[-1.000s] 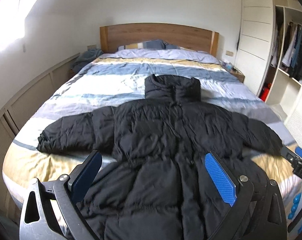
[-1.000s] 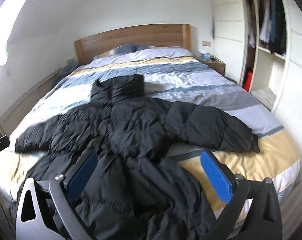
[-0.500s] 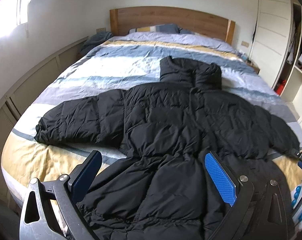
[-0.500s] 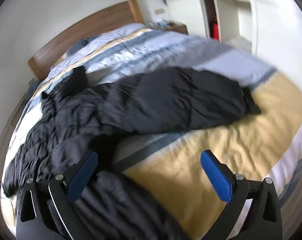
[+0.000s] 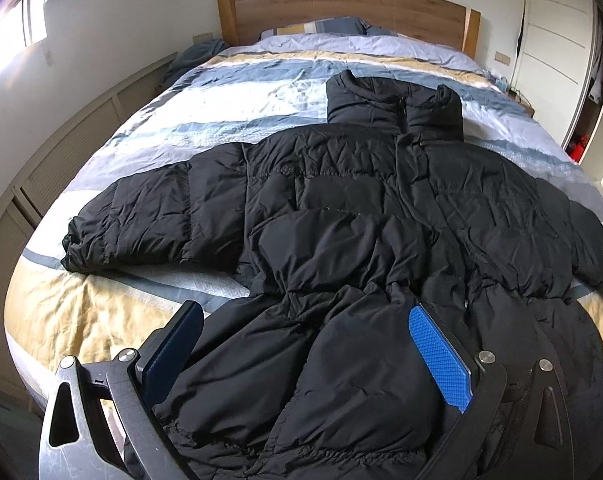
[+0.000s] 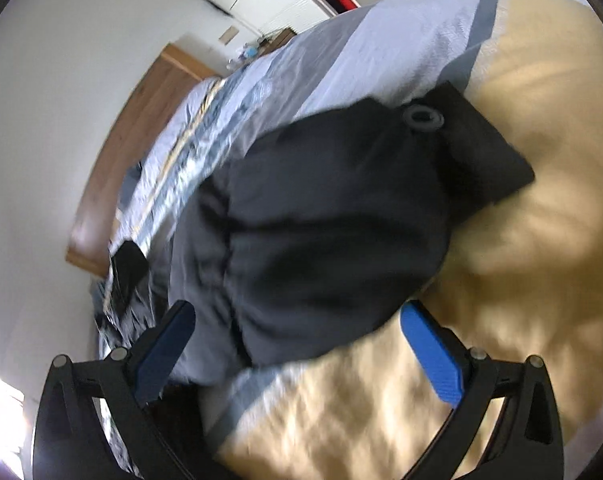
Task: Fold large clothes
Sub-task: 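Lift the sleeve and fold it across the coat body, then open the right gripper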
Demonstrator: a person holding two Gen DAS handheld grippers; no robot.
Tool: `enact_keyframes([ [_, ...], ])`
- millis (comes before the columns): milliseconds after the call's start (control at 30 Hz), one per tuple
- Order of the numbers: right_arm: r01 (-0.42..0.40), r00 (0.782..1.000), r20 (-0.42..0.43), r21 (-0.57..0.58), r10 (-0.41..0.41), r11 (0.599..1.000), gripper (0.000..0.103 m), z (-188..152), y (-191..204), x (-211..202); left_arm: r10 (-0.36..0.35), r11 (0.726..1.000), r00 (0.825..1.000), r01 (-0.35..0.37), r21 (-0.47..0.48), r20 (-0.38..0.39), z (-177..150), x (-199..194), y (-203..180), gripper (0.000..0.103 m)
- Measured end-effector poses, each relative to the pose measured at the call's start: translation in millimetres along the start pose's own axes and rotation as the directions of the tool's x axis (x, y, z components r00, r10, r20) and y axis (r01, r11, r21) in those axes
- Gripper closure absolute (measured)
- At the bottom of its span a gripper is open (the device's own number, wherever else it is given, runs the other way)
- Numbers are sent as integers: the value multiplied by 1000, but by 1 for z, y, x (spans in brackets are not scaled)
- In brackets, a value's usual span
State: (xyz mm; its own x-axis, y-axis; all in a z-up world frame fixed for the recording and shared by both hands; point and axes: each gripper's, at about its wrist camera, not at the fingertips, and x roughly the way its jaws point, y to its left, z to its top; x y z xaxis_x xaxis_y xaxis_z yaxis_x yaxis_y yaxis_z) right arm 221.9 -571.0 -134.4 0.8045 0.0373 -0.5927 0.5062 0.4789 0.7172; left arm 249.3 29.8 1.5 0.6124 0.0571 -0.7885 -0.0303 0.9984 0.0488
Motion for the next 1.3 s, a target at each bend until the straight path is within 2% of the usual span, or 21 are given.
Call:
enact_keyframes([
  [133, -64, 997, 43, 101, 60, 993, 3, 17, -12, 5, -7, 1000, 1000, 7, 8, -7, -1, 3, -3, 2],
  [200, -83, 996, 50, 143, 77, 986, 20, 22, -21, 8, -10, 1000, 1000, 11, 14, -8, -2, 3, -4, 2],
  [233, -83, 996, 50, 158, 76, 984, 43, 23, -26, 9, -11, 1000, 1000, 11, 16, -8, -2, 3, -4, 2],
  [267, -86, 996, 49, 173, 78, 981, 59, 24, -29, 11, -12, 1000, 1000, 12, 19, -6, -2, 3, -4, 2],
  [400, -97, 995, 52, 153, 90, 983, 69, 24, -30, 9, -17, 1000, 1000, 17, 25, -3, -4, 1, -3, 2],
  [467, -102, 994, 56, 126, 95, 987, 79, 24, -24, 5, -22, 1000, 1000, 22, 23, -3, -4, 0, -2, 2],
  [567, -114, 991, 72, 70, 109, 991, 89, 29, -10, -2, -31, 999, 1000, 31, 18, 5, -4, -3, -1, 2],
  [800, -176, 979, 78, -124, 186, 977, 93, 35, 65, -30, -51, 999, 998, 51, -13, 42, -4, -19, 9, 2],
  [933, -221, 969, 46, -258, 241, 940, 93, 23, 122, -47, -53, 998, 997, 56, -36, 64, -6, -30, 18, 2],
  [1133, -295, 951, -53, -440, 303, 848, 93, -21, 211, -64, -52, 994, 996, 59, -90, 78, -13, -43, 41, 2],
  [1300, -346, 937, -172, -559, 303, 753, 93, -79, 269, -61, -58, 990, 994, 70, -125, 95, -25, -53, 60, 2],
])
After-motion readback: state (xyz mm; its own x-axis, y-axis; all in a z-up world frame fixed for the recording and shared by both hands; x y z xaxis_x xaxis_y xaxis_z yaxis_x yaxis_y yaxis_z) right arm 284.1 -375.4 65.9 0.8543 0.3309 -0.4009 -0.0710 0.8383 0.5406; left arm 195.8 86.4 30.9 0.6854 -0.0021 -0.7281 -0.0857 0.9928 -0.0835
